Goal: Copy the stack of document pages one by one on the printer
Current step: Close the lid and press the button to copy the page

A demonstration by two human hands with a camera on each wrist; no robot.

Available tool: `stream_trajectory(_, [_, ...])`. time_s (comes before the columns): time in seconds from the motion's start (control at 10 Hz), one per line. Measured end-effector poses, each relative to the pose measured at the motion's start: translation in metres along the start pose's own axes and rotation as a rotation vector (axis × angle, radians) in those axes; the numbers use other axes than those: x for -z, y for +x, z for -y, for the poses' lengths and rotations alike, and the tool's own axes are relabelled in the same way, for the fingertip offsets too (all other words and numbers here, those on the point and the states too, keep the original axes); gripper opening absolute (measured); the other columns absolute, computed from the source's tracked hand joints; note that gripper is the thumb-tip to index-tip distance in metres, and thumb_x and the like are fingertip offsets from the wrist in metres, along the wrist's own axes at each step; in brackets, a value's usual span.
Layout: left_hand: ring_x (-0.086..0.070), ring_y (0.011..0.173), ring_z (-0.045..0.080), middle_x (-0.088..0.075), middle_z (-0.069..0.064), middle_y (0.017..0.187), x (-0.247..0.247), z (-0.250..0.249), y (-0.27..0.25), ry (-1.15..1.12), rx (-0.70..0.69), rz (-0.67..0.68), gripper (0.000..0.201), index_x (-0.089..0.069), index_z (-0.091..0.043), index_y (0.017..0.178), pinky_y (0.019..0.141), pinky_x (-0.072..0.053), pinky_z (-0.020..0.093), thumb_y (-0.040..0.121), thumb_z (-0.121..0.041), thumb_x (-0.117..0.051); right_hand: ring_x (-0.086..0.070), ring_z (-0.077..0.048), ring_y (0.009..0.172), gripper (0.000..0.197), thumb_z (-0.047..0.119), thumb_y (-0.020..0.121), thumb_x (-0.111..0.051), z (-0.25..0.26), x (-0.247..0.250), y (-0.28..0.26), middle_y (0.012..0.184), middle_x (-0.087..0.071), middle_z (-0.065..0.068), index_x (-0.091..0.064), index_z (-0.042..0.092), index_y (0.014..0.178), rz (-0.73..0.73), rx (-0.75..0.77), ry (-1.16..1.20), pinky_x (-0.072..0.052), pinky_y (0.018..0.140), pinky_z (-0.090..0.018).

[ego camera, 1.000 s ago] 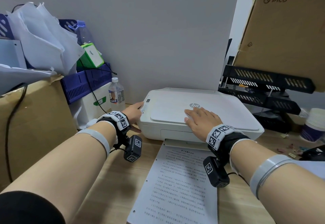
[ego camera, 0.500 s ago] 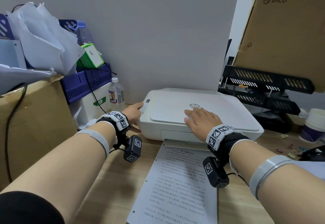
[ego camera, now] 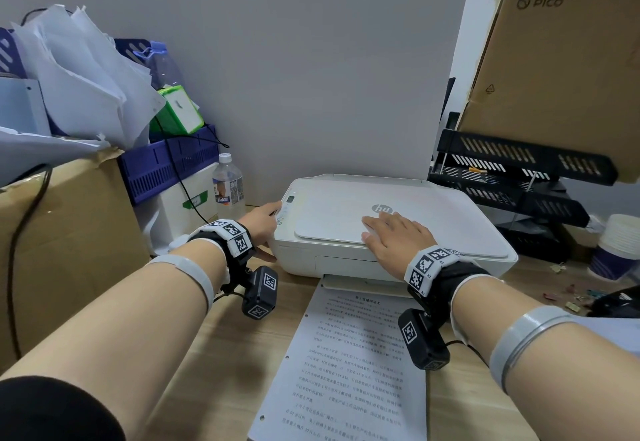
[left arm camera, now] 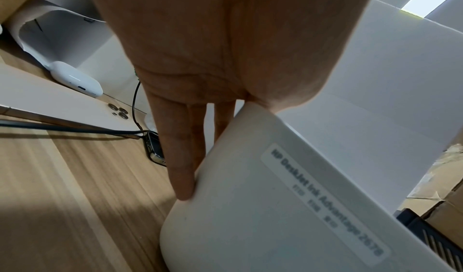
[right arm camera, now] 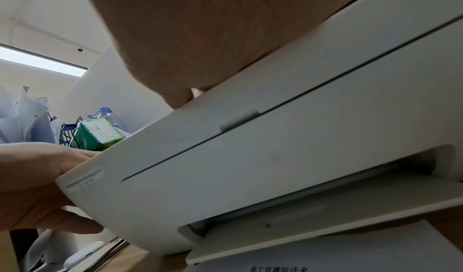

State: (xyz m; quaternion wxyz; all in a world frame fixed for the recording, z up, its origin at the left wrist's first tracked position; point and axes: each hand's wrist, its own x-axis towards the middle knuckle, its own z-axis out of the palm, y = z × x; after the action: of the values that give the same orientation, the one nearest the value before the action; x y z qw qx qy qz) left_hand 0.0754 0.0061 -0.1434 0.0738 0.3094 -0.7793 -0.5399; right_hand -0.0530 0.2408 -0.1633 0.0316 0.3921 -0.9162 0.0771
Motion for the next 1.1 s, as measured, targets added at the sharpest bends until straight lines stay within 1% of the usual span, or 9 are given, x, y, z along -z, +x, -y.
stream_trajectory(0.3, [-0.067, 0.093, 0.03, -0.066, -0.003, 0.107, -0.001, -0.003, -0.004, 0.004, -0.011, 0.011, 0.052, -0.049, -0.036, 0.137, 0.062, -0.061, 0.042, 0.096, -0.004, -0.043, -0.012, -0.019, 0.151, 0.052, 0.052, 0.102, -0.017, 0.0, 0.0, 0.0, 0.163, -0.02, 0.002, -0.023, 0.038, 0.152, 0.002, -0.007, 0.002, -0.008, 0.122, -0.044])
stream_trajectory(0.4, [-0.067, 0.095, 0.03, -0.067, -0.005, 0.106, 0.0, -0.002, -0.005, -0.004, -0.007, 0.011, 0.05, -0.049, -0.037, 0.135, 0.069, -0.061, 0.047, 0.098, -0.006, -0.038, -0.012, -0.019, 0.151, 0.052, 0.052, 0.102, -0.019, 0.0, 0.001, 0.0, 0.163, -0.02, 0.002, -0.024, 0.038, 0.152, 0.012, -0.008, 0.011, -0.008, 0.122, -0.043])
stream_trajectory(0.5, [-0.067, 0.093, 0.029, -0.067, -0.005, 0.106, 0.0, -0.001, -0.004, -0.011, -0.004, 0.012, 0.051, -0.05, -0.037, 0.136, 0.065, -0.061, 0.045, 0.098, -0.007, -0.035, -0.012, -0.018, 0.151, 0.052, 0.052, 0.102, -0.019, 0.0, 0.002, 0.001, 0.163, -0.02, 0.002, -0.024, 0.038, 0.151, 0.02, -0.009, 0.014, -0.008, 0.122, -0.044])
stream_trajectory(0.6, [-0.066, 0.098, 0.031, -0.067, -0.004, 0.109, 0.0, -0.001, -0.006, -0.015, -0.01, 0.024, 0.052, -0.049, -0.037, 0.137, 0.072, -0.061, 0.049, 0.097, -0.006, -0.039, -0.013, -0.018, 0.15, 0.052, 0.052, 0.102, -0.02, -0.001, 0.002, 0.003, 0.163, -0.02, 0.002, -0.025, 0.038, 0.151, 0.019, -0.008, 0.013, -0.009, 0.122, -0.044])
stream_trajectory(0.7, [-0.066, 0.1, 0.031, -0.066, -0.003, 0.112, 0.0, -0.002, -0.005, -0.013, -0.005, 0.029, 0.051, -0.048, -0.038, 0.137, 0.075, -0.06, 0.051, 0.097, -0.006, -0.039, -0.015, -0.018, 0.15, 0.053, 0.054, 0.101, -0.022, -0.001, 0.001, 0.004, 0.162, -0.021, 0.002, -0.026, 0.038, 0.151, 0.017, -0.007, 0.012, -0.009, 0.122, -0.044])
stream_trajectory(0.8, [-0.065, 0.102, 0.031, -0.066, 0.0, 0.117, 0.001, -0.001, -0.002, 0.0, 0.004, 0.017, 0.051, -0.046, -0.037, 0.14, 0.078, -0.06, 0.053, 0.098, -0.008, -0.04, -0.019, -0.019, 0.149, 0.059, 0.064, 0.097, -0.025, -0.002, 0.002, 0.007, 0.162, -0.023, 0.003, -0.028, 0.039, 0.15, 0.027, -0.004, -0.006, -0.013, 0.121, -0.045])
stream_trajectory(0.9, [-0.066, 0.093, 0.028, -0.067, 0.0, 0.105, 0.005, -0.005, -0.002, 0.07, 0.001, 0.028, 0.043, -0.049, -0.039, 0.128, 0.086, -0.057, 0.054, 0.098, -0.009, -0.044, -0.026, -0.022, 0.146, 0.069, 0.073, 0.091, -0.032, -0.003, 0.016, 0.009, 0.161, -0.024, 0.002, -0.031, 0.036, 0.15, 0.1, 0.033, -0.017, -0.024, 0.117, -0.046])
stream_trajectory(1.0, [-0.065, 0.101, 0.035, -0.064, 0.005, 0.111, 0.009, -0.011, 0.002, 0.319, -0.037, 0.035, 0.04, -0.05, -0.026, 0.121, 0.085, -0.056, 0.057, 0.093, 0.002, -0.052, -0.037, -0.021, 0.139, 0.067, 0.073, 0.087, -0.045, -0.005, 0.031, 0.009, 0.155, -0.036, 0.005, -0.044, 0.036, 0.142, 0.091, 0.054, 0.019, -0.035, 0.111, -0.044])
stream_trajectory(1.1, [-0.059, 0.116, 0.038, -0.059, 0.014, 0.133, 0.01, -0.021, 0.009, 0.678, -0.104, 0.006, 0.041, -0.053, -0.009, 0.133, 0.098, -0.051, 0.045, 0.094, 0.002, -0.05, -0.049, -0.017, 0.126, 0.059, 0.074, 0.081, -0.055, -0.009, 0.039, 0.009, 0.142, -0.049, 0.01, -0.057, 0.039, 0.129, 0.034, 0.063, 0.046, -0.042, 0.1, -0.037])
